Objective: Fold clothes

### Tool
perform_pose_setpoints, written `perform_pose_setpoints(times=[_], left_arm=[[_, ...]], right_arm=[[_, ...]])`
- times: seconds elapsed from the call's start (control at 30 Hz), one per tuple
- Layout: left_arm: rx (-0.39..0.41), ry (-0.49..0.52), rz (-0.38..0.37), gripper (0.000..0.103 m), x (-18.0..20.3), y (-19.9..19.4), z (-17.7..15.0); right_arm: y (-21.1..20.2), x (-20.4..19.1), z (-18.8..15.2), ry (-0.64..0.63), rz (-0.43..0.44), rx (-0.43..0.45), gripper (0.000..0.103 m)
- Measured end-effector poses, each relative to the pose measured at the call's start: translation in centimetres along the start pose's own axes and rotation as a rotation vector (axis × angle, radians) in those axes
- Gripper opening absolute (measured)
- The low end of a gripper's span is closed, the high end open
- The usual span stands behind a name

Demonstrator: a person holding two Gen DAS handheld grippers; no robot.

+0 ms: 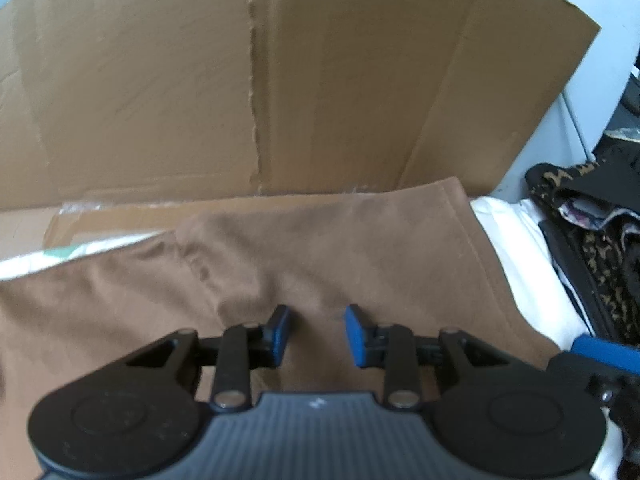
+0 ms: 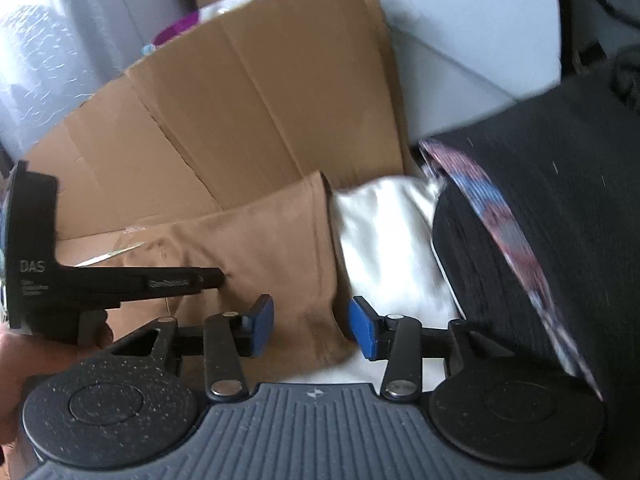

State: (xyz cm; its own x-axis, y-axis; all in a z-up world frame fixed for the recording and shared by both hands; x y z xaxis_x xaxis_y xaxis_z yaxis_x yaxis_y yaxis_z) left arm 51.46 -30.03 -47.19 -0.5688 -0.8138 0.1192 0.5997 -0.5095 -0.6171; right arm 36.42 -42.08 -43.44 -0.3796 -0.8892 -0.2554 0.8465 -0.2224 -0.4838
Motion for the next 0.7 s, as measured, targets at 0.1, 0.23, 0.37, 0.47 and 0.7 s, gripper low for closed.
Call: perform_pose_setpoints(times=[0.1, 0.23, 0.37, 0.47, 0.7], left_arm=[[0.004, 0.015, -0.011, 0.035, 0.0, 0.6, 0.4], [0.018, 0.029, -0.049, 0.035, -0.1, 1.2, 1.1], [0.027, 0.030, -0.079, 0.035, -0.4, 1.1, 1.7], [0.034, 0.029, -0.084, 0.035, -1.3, 0.7, 2.0], [0.026, 0.035, -0.063, 0.033, -4.0, 0.8, 2.2]], right_arm=[[1.0, -0.2, 0.6, -0.021, 0.010, 0.015, 0.052], [3.3, 0.3, 0.8, 0.013, -0.002, -0.015, 0.052], [5.7, 0.8, 1.1, 0.045, -0.013, -0.034, 0.052], [7.5, 0.9, 1.3, 0.068, -0.013, -0.055, 0.053], [10.1, 1.2, 2.7, 0.099, -0.005, -0.050, 0.053]])
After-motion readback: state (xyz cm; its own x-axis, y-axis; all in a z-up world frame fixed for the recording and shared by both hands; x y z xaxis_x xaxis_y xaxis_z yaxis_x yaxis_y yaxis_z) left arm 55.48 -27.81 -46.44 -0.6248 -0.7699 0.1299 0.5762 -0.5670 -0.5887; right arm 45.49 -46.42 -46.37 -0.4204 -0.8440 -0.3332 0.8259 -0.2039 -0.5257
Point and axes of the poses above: each gripper's, at about its wrist camera, not at the fingertips, and y roughly the way its jaws point, x to its right, z to its top, the point moved 8 cm from there along y, roughly the way its jaws point, and after that the axes turned 13 degrees about x, right-handed, at the moved point
